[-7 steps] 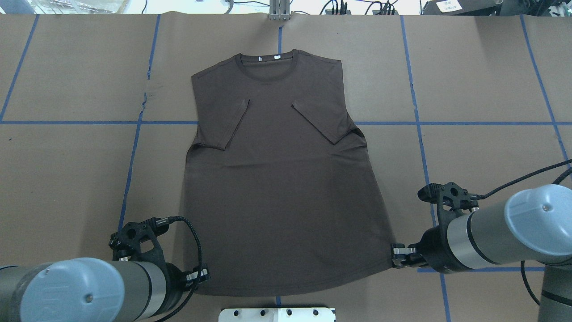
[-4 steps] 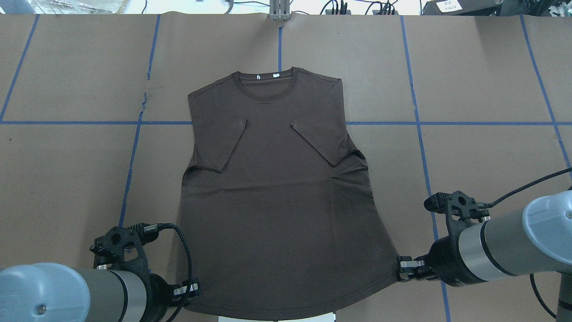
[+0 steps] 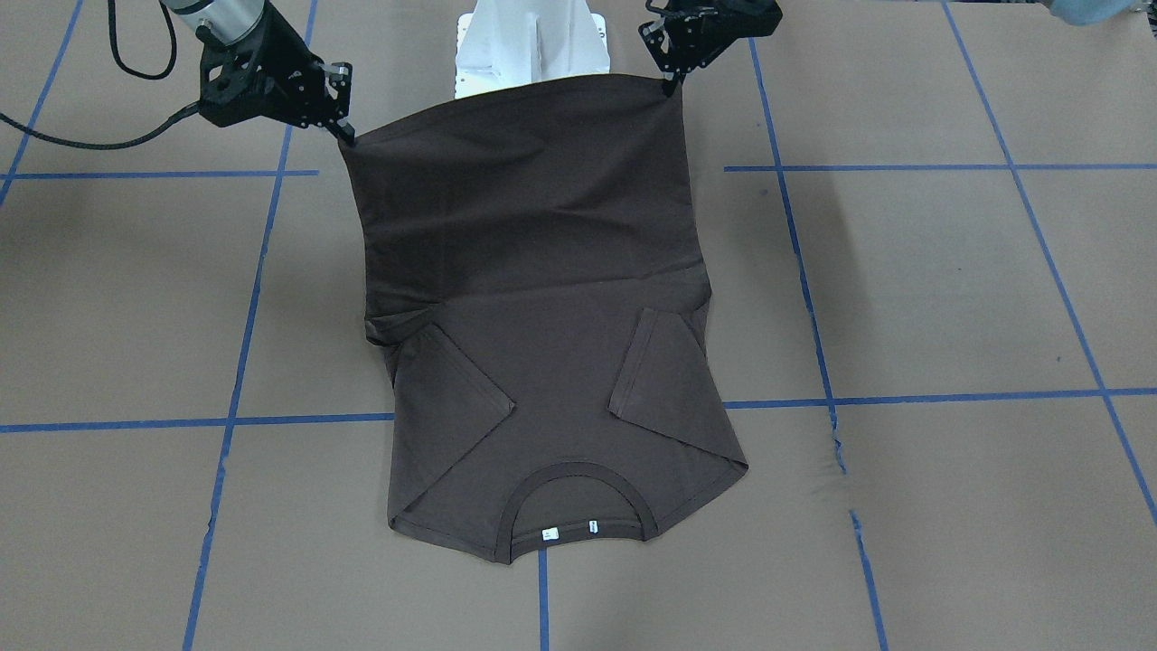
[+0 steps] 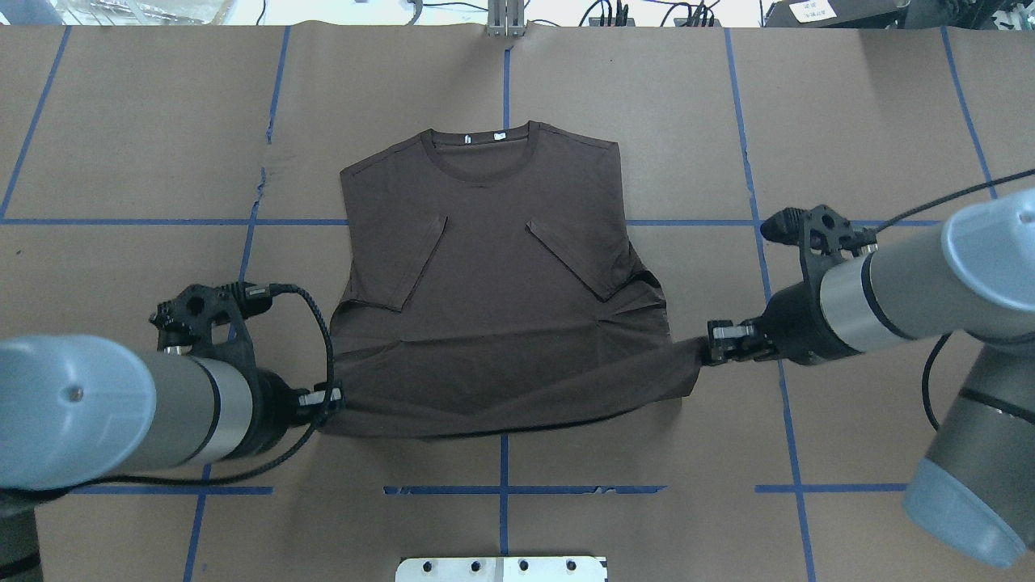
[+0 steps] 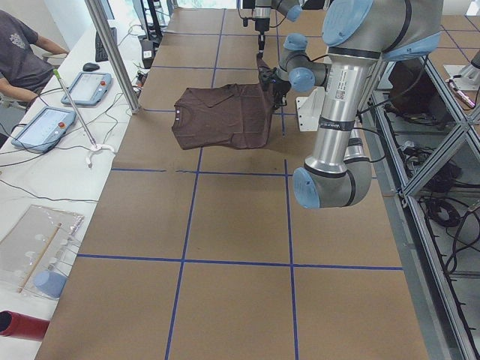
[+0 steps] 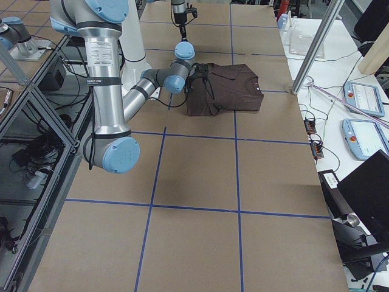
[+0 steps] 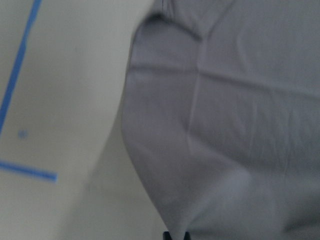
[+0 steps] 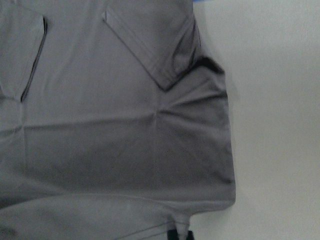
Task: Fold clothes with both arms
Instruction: 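Lift the hem with both grippers and fold it toward the collar, then release the hem near the collar and raise both grippers, then move the right gripper to the folded shirt's side edge and grasp it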
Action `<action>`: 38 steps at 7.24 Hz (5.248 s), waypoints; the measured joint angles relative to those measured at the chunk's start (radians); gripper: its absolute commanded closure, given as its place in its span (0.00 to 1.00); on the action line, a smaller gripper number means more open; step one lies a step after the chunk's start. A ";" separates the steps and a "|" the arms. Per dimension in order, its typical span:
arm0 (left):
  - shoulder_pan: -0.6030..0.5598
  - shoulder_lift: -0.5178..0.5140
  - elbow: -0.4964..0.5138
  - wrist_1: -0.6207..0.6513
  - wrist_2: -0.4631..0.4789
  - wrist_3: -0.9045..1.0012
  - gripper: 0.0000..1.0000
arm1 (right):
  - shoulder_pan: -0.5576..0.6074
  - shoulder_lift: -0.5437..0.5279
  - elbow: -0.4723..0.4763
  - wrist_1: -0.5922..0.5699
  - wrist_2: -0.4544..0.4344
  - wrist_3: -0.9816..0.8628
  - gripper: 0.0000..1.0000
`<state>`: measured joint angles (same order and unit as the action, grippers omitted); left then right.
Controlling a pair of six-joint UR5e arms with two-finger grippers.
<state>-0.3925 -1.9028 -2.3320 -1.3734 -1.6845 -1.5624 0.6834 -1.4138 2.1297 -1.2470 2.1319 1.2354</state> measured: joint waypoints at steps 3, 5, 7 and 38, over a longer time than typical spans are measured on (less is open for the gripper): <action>-0.216 -0.106 0.266 -0.100 -0.025 0.131 1.00 | 0.147 0.236 -0.308 0.006 0.026 -0.074 1.00; -0.302 -0.131 0.460 -0.282 -0.026 0.149 1.00 | 0.190 0.363 -0.495 0.009 0.026 -0.104 1.00; -0.352 -0.176 0.663 -0.456 -0.026 0.152 1.00 | 0.211 0.493 -0.684 0.013 0.025 -0.109 1.00; -0.376 -0.283 0.735 -0.533 -0.026 0.124 0.00 | -0.054 0.256 -0.543 0.109 -0.138 0.118 0.79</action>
<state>-0.7686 -2.1860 -1.5965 -1.9068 -1.7104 -1.4388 0.6292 -1.1583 1.5866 -1.1382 1.9938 1.3529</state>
